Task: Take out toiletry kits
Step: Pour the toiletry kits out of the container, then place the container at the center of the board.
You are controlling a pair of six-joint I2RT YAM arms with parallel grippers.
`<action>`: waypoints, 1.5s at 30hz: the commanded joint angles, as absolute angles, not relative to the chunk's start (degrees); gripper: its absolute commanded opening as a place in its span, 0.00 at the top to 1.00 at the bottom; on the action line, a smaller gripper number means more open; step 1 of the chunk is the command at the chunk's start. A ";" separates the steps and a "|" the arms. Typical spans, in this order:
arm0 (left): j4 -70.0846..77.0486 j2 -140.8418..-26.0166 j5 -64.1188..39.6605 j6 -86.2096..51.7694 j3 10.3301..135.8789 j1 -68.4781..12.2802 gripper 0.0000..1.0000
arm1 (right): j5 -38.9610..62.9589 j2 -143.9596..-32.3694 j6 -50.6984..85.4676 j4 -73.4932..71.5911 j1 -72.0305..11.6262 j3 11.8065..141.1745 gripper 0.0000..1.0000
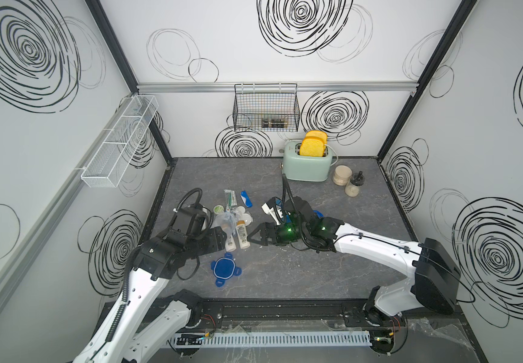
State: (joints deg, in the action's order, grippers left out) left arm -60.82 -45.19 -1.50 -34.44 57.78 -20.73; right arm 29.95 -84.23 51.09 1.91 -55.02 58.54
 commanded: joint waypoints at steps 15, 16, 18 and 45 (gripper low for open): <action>-27.29 -45.90 19.71 -39.80 40.77 -14.58 0.79 | 29.19 -79.60 48.87 1.08 -55.13 55.17 0.08; -25.55 -46.14 20.59 -39.75 39.64 -13.82 0.79 | 29.13 -79.25 48.79 1.13 -55.11 54.73 0.08; -22.40 -46.40 24.17 -39.86 37.03 -13.00 0.78 | 29.25 -78.63 48.61 1.14 -55.14 53.75 0.08; -10.26 -52.65 4.33 -41.23 23.03 -0.07 0.07 | 29.27 -72.09 36.12 6.95 -48.66 51.83 0.06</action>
State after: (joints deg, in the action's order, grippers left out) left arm -10.22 -52.69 6.35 -40.60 23.11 -0.21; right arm 30.02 -73.58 40.32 3.68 -49.54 50.00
